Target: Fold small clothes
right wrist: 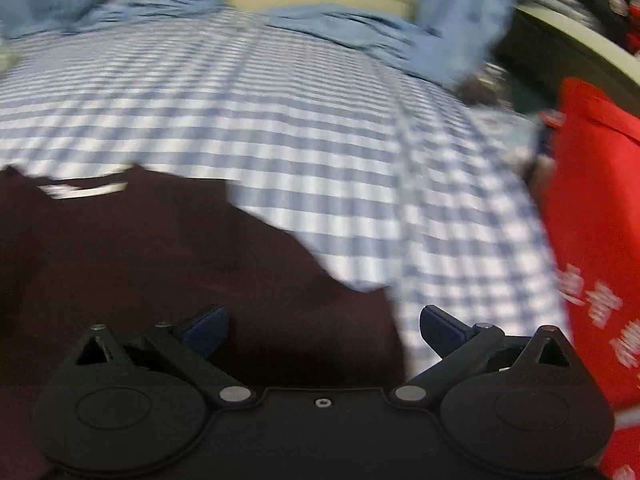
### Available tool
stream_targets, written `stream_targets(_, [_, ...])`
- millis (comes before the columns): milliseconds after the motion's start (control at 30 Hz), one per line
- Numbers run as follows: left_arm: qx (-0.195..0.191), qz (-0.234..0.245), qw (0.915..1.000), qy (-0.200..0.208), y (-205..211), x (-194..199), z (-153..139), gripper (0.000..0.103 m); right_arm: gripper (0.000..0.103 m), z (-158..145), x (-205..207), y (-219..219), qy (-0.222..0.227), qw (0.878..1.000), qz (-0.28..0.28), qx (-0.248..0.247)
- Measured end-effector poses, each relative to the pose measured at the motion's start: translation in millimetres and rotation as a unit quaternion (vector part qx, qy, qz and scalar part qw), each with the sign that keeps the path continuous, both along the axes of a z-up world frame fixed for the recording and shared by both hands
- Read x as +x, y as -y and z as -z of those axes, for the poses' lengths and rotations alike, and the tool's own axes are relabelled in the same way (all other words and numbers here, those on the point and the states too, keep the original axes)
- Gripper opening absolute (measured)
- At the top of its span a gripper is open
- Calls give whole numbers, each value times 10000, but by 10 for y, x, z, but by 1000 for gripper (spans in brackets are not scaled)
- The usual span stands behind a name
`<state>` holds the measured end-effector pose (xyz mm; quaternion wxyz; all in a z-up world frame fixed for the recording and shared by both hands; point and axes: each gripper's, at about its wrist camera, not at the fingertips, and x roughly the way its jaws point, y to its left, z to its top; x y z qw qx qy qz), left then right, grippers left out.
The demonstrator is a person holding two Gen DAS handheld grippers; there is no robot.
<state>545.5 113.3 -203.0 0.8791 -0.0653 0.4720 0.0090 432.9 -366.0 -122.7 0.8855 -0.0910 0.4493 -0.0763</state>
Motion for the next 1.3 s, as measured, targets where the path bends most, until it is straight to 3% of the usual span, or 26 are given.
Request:
stream_targets(100, [128, -53, 9999, -41, 9, 27, -8, 99, 102, 75, 29, -179, -102, 9992, -371, 124])
stream_targets(200, [25, -4, 10000, -68, 24, -18, -34, 99, 102, 137, 115, -313, -95, 9990, -404, 149])
stream_targets(333, [-421, 301, 9978, 413, 32, -263, -159, 102, 94, 171, 277, -386, -18, 9995, -237, 185])
stream_targets(400, [-380, 340, 9973, 526, 42, -345, -184, 102, 87, 153, 336, -389, 55, 9995, -197, 238])
stream_targets(500, [-202, 365, 9983, 406, 52, -385, -131, 102, 73, 159, 440, -412, 62, 9995, -200, 249])
stream_targets(600, [5, 298, 9994, 190, 81, -383, -27, 102, 37, 175, 511, -430, -25, 9991, -291, 322])
stream_targets(633, [69, 257, 9996, 123, 83, -385, 6, 102, 19, 175, 532, -439, -68, 9988, -334, 354])
stream_targets(767, [178, 82, 9997, -154, 95, -370, 134, 102, 15, 72, 558, -415, 52, 9987, -372, 348])
stream_targets(900, [193, 62, 9995, -262, 112, -405, 211, 102, 13, -4, 575, -223, 174, 9990, 58, 416])
stream_targets(1133, [487, -92, 9966, -657, 152, -330, 442, 102, 19, 73, 665, -114, -51, 9981, 414, 445])
stream_targets(1200, [388, -154, 9967, -698, 126, -330, 460, 102, 27, 71, 662, -129, -79, 9985, 398, 380])
stream_targets(1300, [363, -202, 9967, -695, 100, -355, 456, 102, 53, 70, 630, -138, -202, 9987, 244, 389])
